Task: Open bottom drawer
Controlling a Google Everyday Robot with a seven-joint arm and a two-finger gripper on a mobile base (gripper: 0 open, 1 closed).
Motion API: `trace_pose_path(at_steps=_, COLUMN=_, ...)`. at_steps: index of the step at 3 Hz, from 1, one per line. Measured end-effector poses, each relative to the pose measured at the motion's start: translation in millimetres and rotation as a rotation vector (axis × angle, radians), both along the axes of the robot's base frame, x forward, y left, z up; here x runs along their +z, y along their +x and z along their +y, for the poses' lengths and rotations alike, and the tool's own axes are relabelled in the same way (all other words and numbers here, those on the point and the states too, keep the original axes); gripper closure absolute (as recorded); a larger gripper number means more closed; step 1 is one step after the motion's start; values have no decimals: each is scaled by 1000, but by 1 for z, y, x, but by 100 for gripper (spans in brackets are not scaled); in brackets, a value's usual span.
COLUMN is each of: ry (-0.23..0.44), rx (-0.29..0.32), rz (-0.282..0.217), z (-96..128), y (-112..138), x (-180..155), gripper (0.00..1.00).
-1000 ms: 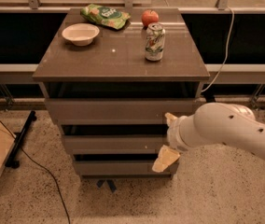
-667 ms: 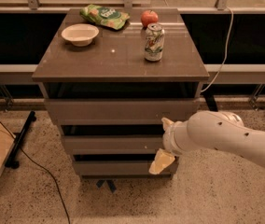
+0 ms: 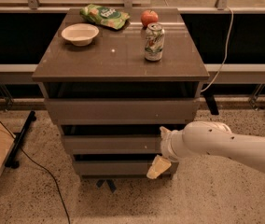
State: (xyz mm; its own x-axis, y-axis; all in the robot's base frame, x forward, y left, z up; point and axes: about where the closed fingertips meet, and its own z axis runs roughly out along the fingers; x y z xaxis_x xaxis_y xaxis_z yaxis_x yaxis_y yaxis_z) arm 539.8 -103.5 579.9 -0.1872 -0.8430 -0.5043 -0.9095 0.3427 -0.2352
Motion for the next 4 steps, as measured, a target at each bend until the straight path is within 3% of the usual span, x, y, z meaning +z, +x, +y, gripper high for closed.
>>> trace_pose_path(at_steps=3, ry=150, rx=-70, rz=159, z=-1, y=7, x=-104, gripper=0)
trace_pose_path(at_steps=4, ry=199, rx=-49, rz=221, z=-2, y=10, x=-116, gripper=0)
